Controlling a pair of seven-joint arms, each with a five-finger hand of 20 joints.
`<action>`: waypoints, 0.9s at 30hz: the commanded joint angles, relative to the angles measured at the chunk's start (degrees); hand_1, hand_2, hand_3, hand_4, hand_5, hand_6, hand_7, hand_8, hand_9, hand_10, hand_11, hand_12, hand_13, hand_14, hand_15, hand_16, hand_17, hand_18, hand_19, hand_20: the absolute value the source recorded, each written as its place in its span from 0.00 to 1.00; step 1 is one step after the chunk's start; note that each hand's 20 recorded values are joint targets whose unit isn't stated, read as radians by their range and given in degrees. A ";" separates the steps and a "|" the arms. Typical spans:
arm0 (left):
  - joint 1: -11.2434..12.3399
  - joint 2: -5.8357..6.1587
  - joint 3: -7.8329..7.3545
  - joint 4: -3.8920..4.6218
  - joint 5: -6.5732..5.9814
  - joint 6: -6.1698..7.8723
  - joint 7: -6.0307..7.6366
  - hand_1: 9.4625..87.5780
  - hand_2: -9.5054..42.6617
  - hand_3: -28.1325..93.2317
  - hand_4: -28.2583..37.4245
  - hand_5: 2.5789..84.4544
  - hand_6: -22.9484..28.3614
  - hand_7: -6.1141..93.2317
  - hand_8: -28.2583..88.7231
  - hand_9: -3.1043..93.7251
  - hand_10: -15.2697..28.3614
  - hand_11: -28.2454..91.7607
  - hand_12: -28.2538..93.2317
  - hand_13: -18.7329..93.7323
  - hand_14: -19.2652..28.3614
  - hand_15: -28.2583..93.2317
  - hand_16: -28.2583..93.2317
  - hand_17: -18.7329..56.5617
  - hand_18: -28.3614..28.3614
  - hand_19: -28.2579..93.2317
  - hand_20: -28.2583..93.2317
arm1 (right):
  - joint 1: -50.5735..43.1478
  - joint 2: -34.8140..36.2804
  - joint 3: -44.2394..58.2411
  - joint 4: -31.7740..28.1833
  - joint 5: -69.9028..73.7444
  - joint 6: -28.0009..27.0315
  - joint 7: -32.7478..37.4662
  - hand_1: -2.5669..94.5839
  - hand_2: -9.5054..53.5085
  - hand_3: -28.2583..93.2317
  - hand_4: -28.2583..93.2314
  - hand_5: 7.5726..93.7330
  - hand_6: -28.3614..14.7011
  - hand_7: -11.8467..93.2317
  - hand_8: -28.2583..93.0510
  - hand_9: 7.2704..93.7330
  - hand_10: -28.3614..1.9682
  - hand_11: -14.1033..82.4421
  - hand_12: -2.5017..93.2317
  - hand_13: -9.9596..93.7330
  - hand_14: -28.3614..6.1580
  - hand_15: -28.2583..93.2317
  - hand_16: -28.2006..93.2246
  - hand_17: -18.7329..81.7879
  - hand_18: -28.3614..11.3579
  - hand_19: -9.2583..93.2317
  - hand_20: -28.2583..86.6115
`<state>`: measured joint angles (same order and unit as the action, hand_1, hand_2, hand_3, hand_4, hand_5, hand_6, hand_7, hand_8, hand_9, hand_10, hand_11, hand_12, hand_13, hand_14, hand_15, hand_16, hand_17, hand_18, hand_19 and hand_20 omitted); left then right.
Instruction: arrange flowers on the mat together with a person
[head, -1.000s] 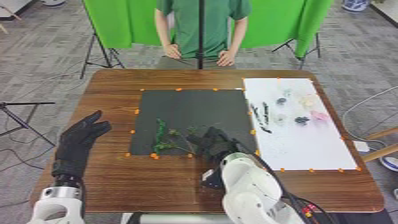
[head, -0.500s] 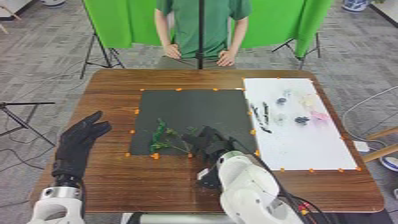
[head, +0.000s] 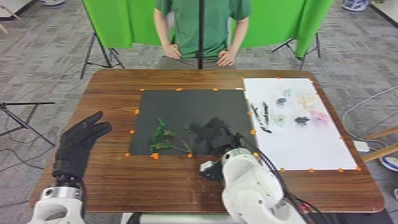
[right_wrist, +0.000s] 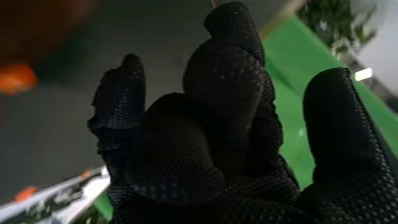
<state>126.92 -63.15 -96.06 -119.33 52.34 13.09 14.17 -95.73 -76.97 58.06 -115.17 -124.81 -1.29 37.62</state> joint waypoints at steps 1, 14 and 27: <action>-0.10 -0.71 0.25 0.72 0.15 -1.05 -0.59 0.21 0.09 0.80 0.06 0.55 0.53 0.18 0.19 0.53 0.69 0.42 0.35 0.51 0.78 0.39 0.25 0.33 0.71 0.27 0.38 | -2.14 4.96 6.70 -5.49 15.35 11.99 -8.22 0.32 0.34 0.60 0.15 0.87 0.61 0.25 0.17 1.00 0.57 0.66 0.25 0.97 0.57 0.82 0.51 0.60 0.08 0.89 0.59; -0.38 -1.55 0.09 1.73 -1.91 -0.78 0.28 0.21 0.11 0.80 0.05 0.55 0.53 0.17 0.19 0.53 0.69 0.41 0.35 0.51 0.78 0.38 0.25 0.34 0.70 0.26 0.38 | -18.83 11.57 28.22 -3.60 67.07 14.90 -53.24 0.13 0.24 0.81 0.09 0.47 0.62 0.23 0.17 0.45 0.39 0.20 0.19 0.46 0.37 0.32 0.43 0.36 0.27 0.28 0.51; 0.52 -1.22 -1.76 1.28 -4.48 6.96 2.43 0.19 0.76 0.74 0.00 0.58 0.57 0.14 0.19 0.57 0.71 0.39 0.32 0.49 0.72 0.31 0.23 0.38 0.64 0.25 0.38 | -26.45 8.37 30.29 -4.35 67.82 16.86 -60.39 0.07 0.23 0.85 0.07 0.36 0.58 0.19 0.16 0.34 0.48 0.17 0.13 0.33 0.54 0.26 0.34 0.34 0.37 0.10 0.46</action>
<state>126.49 -64.21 -97.14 -118.24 46.26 21.64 16.44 -118.94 -66.93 87.29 -119.26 -53.59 15.88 -24.44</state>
